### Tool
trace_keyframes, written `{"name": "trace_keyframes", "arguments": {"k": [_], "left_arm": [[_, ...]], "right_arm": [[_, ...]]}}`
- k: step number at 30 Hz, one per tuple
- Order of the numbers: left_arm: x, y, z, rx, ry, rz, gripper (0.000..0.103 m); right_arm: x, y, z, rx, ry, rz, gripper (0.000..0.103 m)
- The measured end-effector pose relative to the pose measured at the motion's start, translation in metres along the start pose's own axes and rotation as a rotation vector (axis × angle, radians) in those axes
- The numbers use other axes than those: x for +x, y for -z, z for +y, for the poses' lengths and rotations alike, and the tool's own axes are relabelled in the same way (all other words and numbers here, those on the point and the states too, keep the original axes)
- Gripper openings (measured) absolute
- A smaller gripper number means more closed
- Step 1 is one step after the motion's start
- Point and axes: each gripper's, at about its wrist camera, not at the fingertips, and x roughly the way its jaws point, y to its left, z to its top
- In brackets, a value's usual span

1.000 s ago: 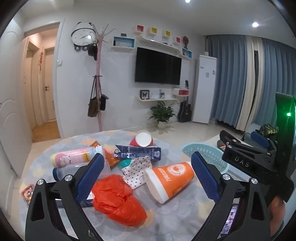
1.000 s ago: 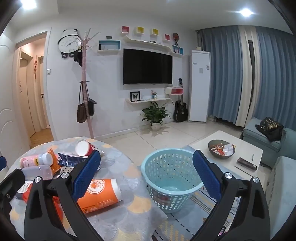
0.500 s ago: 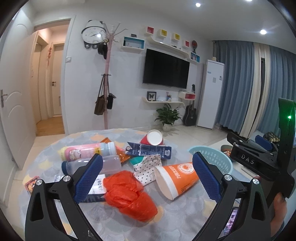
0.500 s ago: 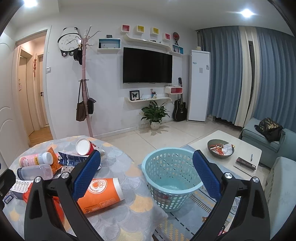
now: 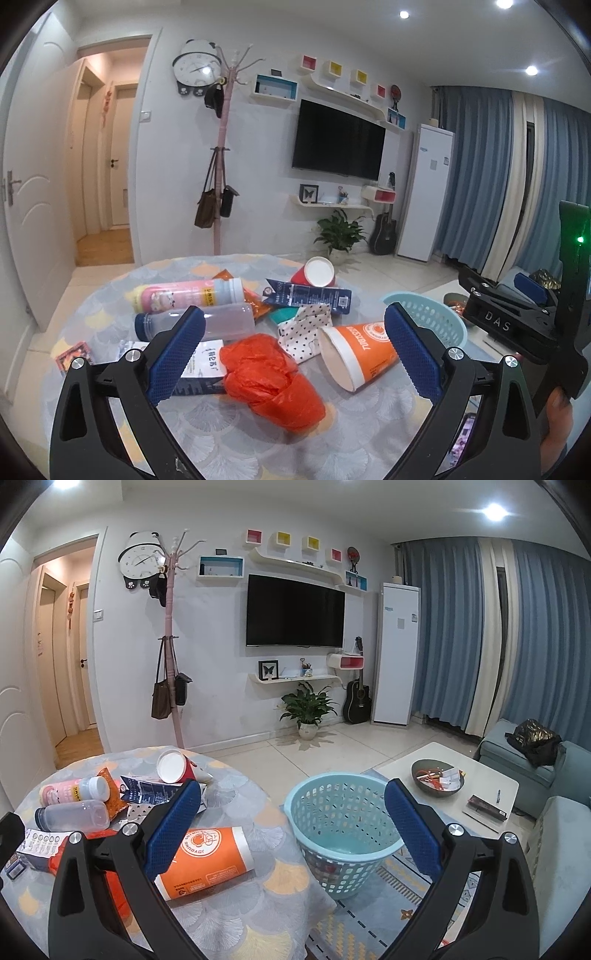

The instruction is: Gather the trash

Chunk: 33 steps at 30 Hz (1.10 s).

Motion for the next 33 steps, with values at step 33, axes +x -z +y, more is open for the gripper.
{"name": "trace_keyframes", "arguments": {"k": [33], "left_arm": [[0.012, -0.002, 0.001, 0.017, -0.016, 0.022, 0.096]], "right_arm": [[0.021, 0.006, -0.007, 0.012, 0.012, 0.047, 0.094]]}}
